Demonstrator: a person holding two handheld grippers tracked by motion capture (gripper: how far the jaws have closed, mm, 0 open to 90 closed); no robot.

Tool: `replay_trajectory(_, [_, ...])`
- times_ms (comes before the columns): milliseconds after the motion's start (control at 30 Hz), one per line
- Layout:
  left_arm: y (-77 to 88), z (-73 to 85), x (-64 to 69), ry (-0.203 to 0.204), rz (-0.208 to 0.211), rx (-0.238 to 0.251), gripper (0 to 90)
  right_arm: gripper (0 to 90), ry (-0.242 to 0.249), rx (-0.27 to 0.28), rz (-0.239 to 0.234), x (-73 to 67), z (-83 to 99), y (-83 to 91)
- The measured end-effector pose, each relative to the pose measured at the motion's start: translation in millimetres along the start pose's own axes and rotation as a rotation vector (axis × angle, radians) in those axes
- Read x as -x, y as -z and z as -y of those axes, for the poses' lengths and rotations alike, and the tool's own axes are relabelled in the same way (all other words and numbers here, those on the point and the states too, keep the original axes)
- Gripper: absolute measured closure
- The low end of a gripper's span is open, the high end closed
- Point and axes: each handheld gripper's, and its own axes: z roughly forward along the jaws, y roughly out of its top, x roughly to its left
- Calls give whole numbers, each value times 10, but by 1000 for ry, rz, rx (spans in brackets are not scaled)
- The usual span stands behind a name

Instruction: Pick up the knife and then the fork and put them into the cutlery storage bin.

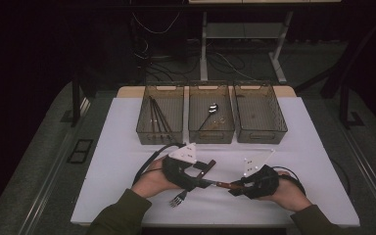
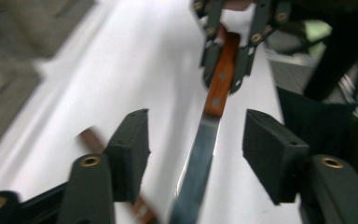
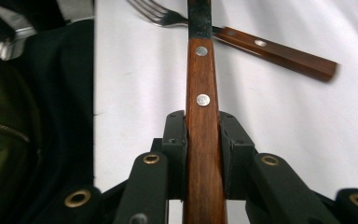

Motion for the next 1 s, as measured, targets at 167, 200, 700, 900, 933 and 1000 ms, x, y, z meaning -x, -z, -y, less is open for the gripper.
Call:
replay_trajectory(167, [195, 246, -22, 91, -152, 58, 286, 753, -75, 9, 65, 92, 77, 87])
replay_trajectory(200, [225, 297, -17, 106, -179, 67, 256, 753, -95, 11, 77, 108, 92, 109])
replay_trajectory(700, [458, 758, 47, 215, -327, 106, 12, 753, -254, 67, 237, 324, 154, 438])
replay_trajectory(900, [473, 872, 83, 240, -319, 123, 0, 752, -296, 91, 286, 444, 109, 557])
replay_trajectory(933, [479, 882, 82, 244, -322, 125, 0, 752, -304, 98, 295, 468, 104, 577])
replay_trajectory(1000, [490, 883, 74, 245, -325, 127, 0, 753, -325, 111, 307, 513, 88, 627])
